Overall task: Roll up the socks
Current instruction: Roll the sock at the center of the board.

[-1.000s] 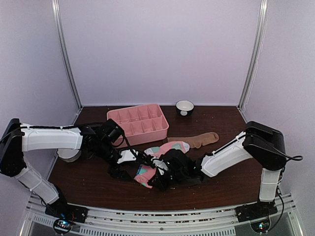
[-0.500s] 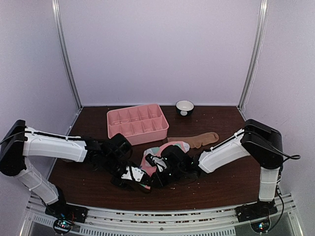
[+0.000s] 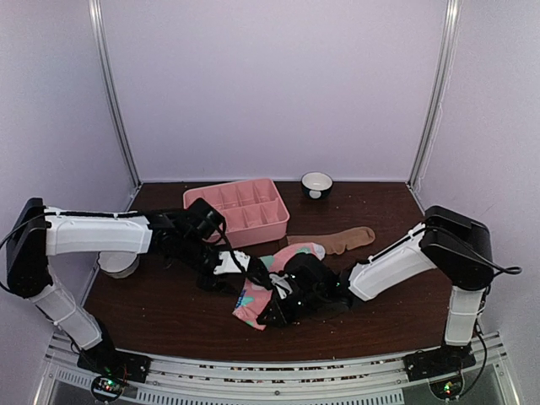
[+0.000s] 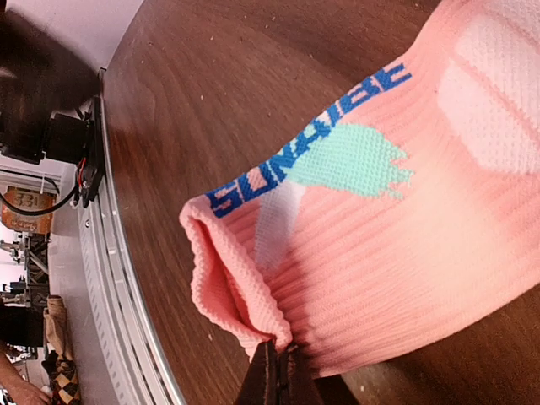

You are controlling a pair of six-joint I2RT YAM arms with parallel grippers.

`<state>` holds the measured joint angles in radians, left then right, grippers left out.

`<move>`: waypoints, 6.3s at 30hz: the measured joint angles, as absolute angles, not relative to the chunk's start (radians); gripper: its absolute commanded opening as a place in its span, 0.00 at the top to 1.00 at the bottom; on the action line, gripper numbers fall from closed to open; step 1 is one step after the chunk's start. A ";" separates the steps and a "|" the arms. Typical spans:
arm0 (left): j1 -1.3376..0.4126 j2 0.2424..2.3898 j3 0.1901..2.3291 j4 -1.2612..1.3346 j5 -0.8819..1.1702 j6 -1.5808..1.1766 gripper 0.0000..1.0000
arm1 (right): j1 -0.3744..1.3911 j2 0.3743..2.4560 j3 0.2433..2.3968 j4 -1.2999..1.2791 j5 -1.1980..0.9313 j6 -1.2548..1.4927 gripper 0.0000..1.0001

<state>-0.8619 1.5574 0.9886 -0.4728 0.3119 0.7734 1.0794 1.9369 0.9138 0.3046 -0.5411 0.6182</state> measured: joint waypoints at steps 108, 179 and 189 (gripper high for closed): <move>-1.179 1.642 0.867 -0.387 0.112 0.768 0.39 | 1.061 1.971 0.810 0.511 -0.709 0.939 1.00; -0.949 1.820 1.062 -0.583 0.419 0.540 1.00 | 1.089 1.288 0.508 0.435 0.104 0.652 0.00; -0.937 1.827 1.071 -0.604 0.458 0.535 1.00 | 0.925 1.369 0.548 0.254 0.166 0.668 0.40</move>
